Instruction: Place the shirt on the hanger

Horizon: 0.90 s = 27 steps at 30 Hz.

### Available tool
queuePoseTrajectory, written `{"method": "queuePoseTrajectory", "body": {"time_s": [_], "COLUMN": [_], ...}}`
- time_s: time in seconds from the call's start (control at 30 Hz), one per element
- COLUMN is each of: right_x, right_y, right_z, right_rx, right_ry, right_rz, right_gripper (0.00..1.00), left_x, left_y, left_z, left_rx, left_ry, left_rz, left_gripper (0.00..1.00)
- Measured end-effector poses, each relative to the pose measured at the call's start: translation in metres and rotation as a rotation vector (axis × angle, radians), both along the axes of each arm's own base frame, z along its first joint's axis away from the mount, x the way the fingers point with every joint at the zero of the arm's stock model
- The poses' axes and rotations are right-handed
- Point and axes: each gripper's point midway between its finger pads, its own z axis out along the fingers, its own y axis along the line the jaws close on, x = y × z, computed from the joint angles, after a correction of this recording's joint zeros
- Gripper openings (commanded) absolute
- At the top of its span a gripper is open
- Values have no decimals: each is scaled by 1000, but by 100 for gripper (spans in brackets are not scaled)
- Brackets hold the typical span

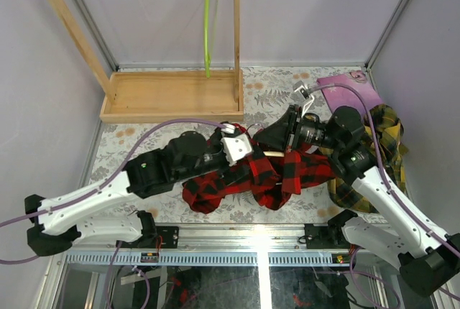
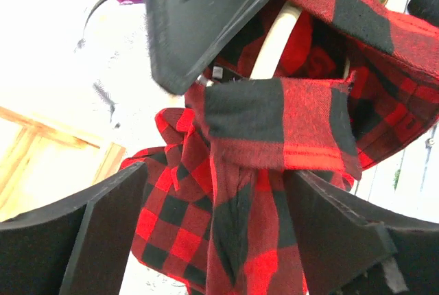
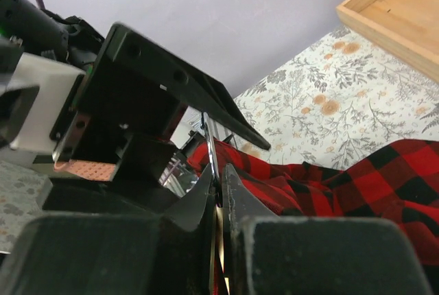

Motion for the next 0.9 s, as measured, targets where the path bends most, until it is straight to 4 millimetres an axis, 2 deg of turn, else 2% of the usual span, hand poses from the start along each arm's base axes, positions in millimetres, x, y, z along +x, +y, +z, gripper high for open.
{"method": "queuePoseTrajectory", "body": {"time_s": [0.23, 0.33, 0.43, 0.67, 0.77, 0.9], "right_x": [-6, -7, -7, -12, -15, -21], "right_y": [-11, -19, -30, -57, -65, -71], "right_z": [26, 48, 74, 138, 156, 173], "right_rx": [11, 22, 33, 80, 99, 121], "right_ry": [-103, -164, -216, -312, -334, -354], "right_rz": [-52, -109, -180, -331, -371, -385], "right_gripper": [0, 0, 0, 0, 0, 0], "left_x": [-14, -18, -23, -24, -19, -8], "left_y": [35, 52, 73, 121, 129, 128], "left_z": [41, 59, 68, 65, 59, 37], "left_rx": [-178, -253, -315, -415, -428, -387], "left_ry": [2, -1, 5, 29, 39, 53], "left_rz": [51, 81, 122, 259, 314, 383], "left_gripper": [85, 85, 85, 85, 85, 82]}}
